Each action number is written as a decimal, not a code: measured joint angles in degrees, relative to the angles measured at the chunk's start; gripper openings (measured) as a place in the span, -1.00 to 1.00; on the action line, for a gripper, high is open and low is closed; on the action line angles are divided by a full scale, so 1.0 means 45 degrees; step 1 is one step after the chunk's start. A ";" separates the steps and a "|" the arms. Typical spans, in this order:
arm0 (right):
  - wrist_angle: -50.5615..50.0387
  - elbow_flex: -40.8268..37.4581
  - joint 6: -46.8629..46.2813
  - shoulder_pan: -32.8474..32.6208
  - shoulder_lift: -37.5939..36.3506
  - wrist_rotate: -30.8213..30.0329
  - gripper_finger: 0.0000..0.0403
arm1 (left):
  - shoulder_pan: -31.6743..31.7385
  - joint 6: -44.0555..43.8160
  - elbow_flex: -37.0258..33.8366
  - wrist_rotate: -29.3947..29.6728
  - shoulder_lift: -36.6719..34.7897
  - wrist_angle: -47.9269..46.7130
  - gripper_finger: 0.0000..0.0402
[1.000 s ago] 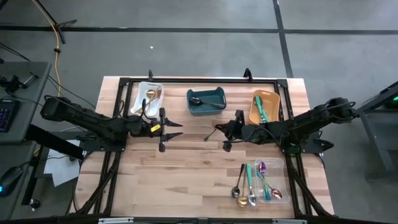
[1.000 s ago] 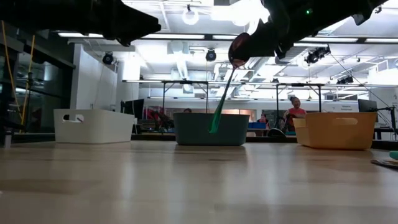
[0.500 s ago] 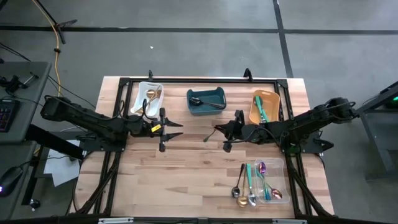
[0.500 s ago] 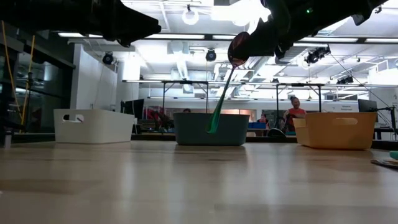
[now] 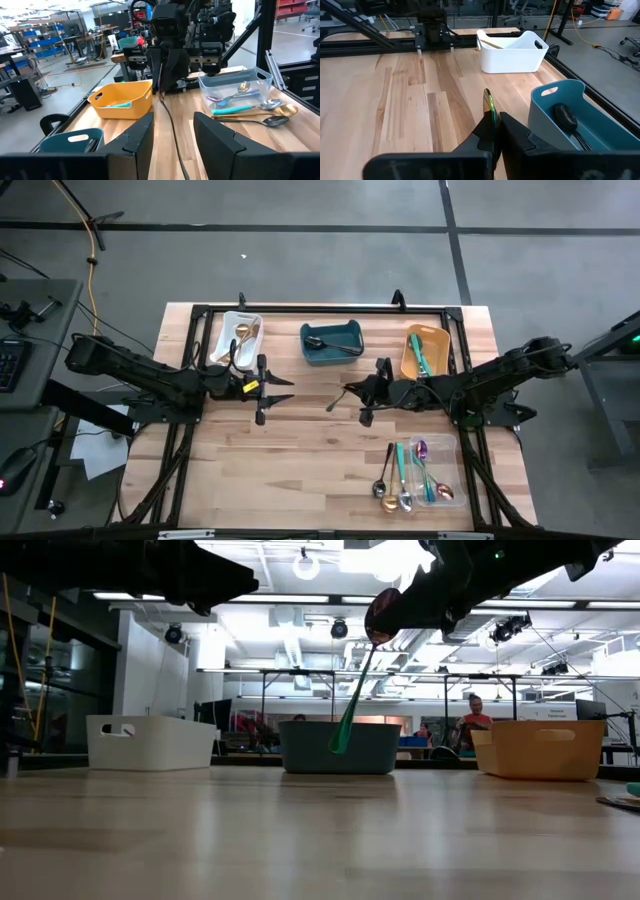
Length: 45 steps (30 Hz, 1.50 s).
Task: Sort silverware by color (type)
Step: Put the purple spoon into the transparent bin
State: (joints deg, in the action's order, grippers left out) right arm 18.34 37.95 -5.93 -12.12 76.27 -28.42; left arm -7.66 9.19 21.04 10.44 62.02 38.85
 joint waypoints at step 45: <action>-0.0019 0.0000 0.0423 -0.0010 0.0000 0.1462 -0.99 | 0.0000 -0.0482 0.0005 -0.0262 0.0000 0.0043 -0.35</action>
State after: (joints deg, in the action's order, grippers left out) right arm 18.26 37.95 -4.03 -12.16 76.27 -21.85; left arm -7.66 7.02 21.06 9.26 62.02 39.05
